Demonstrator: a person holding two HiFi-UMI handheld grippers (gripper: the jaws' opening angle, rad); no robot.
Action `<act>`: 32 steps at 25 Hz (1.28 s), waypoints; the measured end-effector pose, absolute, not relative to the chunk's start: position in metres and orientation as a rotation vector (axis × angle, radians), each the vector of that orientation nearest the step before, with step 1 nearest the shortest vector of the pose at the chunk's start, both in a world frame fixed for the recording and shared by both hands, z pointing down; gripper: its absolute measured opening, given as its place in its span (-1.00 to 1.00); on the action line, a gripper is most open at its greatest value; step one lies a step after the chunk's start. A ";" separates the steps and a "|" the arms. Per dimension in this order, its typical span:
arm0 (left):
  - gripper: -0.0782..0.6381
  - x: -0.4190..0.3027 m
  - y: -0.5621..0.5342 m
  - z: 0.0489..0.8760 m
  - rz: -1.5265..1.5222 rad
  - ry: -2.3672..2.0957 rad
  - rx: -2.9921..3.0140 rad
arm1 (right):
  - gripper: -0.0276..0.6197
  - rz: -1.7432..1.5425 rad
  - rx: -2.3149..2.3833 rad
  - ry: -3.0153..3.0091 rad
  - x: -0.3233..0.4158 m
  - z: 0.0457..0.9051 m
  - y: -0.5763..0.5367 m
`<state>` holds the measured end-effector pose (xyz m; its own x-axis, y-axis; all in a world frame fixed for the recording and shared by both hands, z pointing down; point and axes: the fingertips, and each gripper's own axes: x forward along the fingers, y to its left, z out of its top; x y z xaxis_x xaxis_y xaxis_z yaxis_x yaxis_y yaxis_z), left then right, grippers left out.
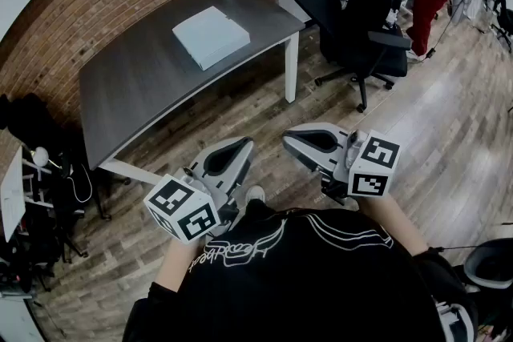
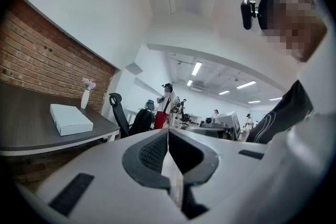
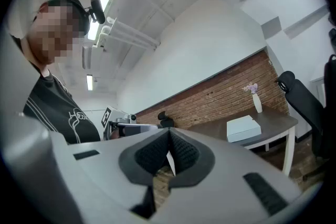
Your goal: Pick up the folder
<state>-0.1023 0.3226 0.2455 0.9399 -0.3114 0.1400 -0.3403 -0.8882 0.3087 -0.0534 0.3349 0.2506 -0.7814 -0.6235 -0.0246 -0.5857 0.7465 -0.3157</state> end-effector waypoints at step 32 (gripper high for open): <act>-0.76 -0.068 0.043 0.307 0.047 -0.630 2.555 | -0.92 -0.733 -1.036 2.796 0.019 0.314 0.074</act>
